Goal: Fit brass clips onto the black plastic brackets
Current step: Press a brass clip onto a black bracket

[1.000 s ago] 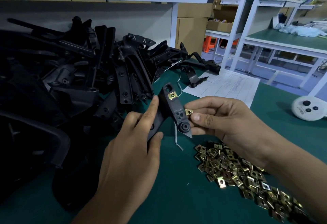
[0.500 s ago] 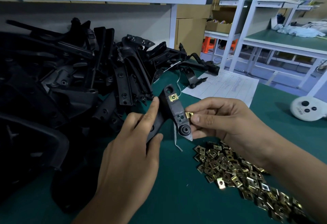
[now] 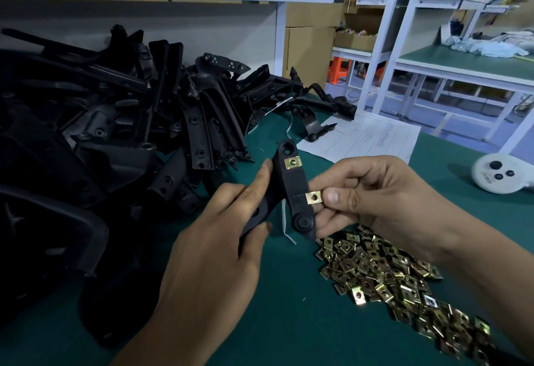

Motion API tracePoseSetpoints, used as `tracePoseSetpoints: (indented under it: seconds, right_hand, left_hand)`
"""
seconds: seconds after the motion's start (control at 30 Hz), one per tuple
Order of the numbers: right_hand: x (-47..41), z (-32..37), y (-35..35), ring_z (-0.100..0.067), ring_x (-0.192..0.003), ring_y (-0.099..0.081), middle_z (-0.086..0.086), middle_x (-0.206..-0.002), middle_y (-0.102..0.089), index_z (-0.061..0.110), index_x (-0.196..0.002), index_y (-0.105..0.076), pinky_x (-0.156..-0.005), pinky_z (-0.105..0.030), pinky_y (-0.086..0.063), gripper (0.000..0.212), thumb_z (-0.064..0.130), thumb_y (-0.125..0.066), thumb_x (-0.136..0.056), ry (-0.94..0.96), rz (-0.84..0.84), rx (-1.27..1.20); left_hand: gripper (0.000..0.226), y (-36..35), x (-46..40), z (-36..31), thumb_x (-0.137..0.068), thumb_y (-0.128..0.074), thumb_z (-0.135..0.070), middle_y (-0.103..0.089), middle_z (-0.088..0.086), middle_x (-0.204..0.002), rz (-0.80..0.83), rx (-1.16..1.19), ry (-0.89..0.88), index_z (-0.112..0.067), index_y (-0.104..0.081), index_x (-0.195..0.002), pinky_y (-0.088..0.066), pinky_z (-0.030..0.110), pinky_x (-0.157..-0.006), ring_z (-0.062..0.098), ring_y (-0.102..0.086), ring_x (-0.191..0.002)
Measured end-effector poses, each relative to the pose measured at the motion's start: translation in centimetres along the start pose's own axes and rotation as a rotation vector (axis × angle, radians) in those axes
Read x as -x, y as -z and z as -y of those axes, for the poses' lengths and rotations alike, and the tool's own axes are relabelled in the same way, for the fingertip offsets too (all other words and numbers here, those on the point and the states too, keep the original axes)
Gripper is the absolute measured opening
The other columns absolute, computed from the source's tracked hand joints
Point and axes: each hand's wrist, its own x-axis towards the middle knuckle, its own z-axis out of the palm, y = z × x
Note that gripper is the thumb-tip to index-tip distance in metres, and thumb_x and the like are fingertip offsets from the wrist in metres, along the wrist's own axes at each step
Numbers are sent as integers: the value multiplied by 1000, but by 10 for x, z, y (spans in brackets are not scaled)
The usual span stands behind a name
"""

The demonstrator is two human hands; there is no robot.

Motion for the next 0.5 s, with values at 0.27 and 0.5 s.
tracePoseSetpoints:
  seconds: [0.27, 0.5]
  right_hand:
    - [-1, -3, -5, -27, -74, -77, -24, -89, -76, 5, -93, -77, -68, -34, -64, 8, 6, -74, -87, -33, 5, -56]
    - [-2, -14, -13, -33, -78, -77, -27, -91, -75, 1, -95, -73, -69, -35, -64, 14, 11, -73, -86, -54, -28, -32]
  left_hand:
    - [78, -1, 2, -1, -97, -59, -31, -47, -36, -123, 6, -31, -22, -61, -15, -155, -54, 21, -72, -6, -56, -103]
    - [76, 3, 3, -9, -97, -50, -38, -45, -34, -124, 36, -25, -28, -64, -9, -155, -55, 27, -71, -1, -57, -98]
